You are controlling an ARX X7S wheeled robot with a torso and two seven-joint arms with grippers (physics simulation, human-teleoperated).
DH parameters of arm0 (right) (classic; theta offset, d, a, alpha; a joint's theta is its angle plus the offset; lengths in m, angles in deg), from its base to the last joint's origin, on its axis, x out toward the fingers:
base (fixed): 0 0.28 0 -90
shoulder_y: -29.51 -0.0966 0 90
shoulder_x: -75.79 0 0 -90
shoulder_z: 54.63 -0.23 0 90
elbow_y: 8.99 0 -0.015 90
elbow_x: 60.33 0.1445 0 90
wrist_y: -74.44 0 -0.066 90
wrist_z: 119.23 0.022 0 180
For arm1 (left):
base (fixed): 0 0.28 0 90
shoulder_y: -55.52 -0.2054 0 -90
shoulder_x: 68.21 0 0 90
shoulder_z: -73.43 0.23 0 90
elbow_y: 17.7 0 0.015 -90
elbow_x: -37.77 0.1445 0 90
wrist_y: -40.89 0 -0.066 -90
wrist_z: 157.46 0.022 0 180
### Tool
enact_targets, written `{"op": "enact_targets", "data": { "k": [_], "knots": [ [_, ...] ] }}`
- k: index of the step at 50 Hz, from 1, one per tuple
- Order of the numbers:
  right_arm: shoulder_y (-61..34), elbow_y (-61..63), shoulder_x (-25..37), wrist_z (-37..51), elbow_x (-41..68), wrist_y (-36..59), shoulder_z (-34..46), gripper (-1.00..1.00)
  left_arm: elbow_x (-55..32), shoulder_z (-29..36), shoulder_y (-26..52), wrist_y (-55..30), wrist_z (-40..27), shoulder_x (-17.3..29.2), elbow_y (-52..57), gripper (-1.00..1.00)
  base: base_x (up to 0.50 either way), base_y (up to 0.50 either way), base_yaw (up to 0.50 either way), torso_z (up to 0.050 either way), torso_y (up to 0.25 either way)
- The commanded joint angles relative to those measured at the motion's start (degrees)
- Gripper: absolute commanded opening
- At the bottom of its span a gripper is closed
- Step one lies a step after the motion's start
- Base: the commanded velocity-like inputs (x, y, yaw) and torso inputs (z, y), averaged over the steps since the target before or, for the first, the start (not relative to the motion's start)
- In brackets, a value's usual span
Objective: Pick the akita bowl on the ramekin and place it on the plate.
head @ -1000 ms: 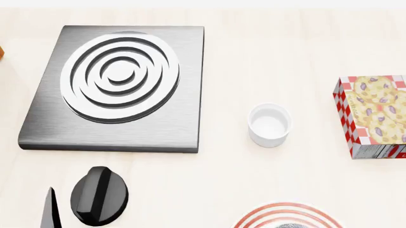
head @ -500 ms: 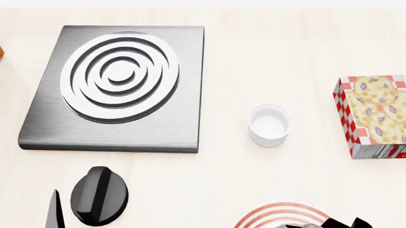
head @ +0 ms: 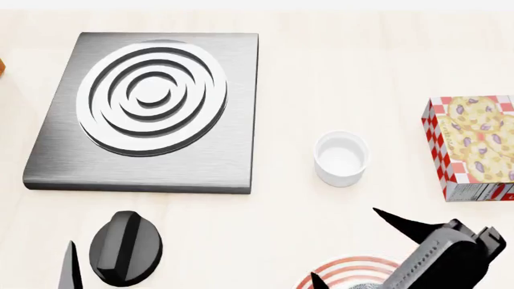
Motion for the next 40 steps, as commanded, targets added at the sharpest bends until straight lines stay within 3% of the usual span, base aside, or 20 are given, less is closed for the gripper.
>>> {"op": "enact_targets", "data": {
  "k": [1, 10, 33, 40],
  "knots": [
    [2.9, -5.4, -3.5, 7.8, 0.1, -9.1, -1.2, 1.00, -0.1, -0.1, 0.0, 0.0, -0.3, 0.1, 0.0, 1.00, 0.00, 0.00, 0.00, 0.000, 0.000],
    [4.8, -7.2, -6.1, 17.1, 0.5, -14.5, -3.4, 1.00, -0.9, -0.6, 0.0, 1.6, 0.1, 0.2, -0.6, 1.00, 0.00, 0.00, 0.00, 0.000, 0.000],
    [12.7, -16.1, -10.9, 30.9, -1.1, -31.1, -7.5, 1.00, -0.9, -0.5, -0.1, 4.5, 0.7, 0.5, -1.9, 1.00, 0.00, 0.00, 0.00, 0.000, 0.000],
    [14.7, -17.1, -11.2, 33.0, -3.3, -34.3, -7.9, 1.00, -0.6, -0.2, -0.3, 4.7, 0.6, 0.6, -1.6, 1.00, 0.00, 0.00, 0.00, 0.000, 0.209]
  ]
}}
